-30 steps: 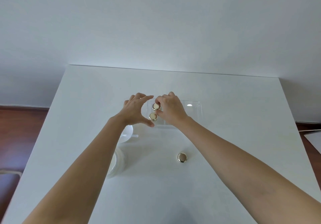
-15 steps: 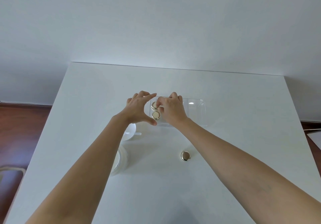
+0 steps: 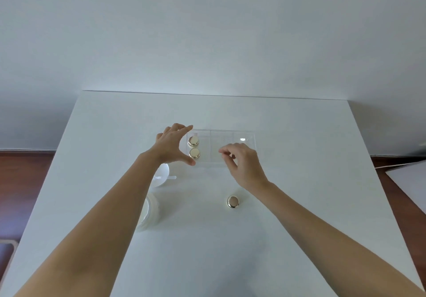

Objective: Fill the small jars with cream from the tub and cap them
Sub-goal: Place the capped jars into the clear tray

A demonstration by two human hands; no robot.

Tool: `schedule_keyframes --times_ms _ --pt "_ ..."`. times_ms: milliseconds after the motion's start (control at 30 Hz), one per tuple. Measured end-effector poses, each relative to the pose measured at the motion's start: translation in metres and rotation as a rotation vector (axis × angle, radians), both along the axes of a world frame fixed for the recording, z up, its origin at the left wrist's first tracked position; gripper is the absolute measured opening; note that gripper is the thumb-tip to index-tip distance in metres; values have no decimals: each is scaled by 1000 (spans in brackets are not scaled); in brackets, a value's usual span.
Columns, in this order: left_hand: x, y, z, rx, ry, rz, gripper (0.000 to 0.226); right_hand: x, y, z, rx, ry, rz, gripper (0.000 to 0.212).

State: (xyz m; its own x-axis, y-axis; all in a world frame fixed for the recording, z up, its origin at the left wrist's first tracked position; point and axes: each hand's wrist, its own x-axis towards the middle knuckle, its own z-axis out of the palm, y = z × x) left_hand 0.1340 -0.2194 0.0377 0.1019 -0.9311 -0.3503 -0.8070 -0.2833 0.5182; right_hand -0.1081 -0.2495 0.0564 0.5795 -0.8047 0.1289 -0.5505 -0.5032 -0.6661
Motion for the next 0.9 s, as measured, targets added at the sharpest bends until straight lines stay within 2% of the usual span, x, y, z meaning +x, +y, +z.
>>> schedule_keyframes --times_ms 67,167,267,333,533,633,800,900 --pt "-2 2 2 1 2 9 117 -19 19 -4 19 5 8 11" --pt "-4 5 3 2 22 32 116 -44 45 -21 112 115 23 8" --pt "-4 7 2 -1 34 39 115 -59 61 -35 258 259 76 34" --pt "-3 7 1 3 31 27 115 -61 65 -41 289 316 133 45" --pt "1 12 -5 31 -40 -80 111 -59 69 -47 229 398 172 26" --pt "2 15 -7 31 -74 -110 108 -54 63 -40 223 331 145 19" --pt "3 15 -10 30 -113 -139 107 -19 31 -11 129 51 57 15" --pt "4 14 -12 27 -116 -144 108 13 1 1 72 15 31 15"
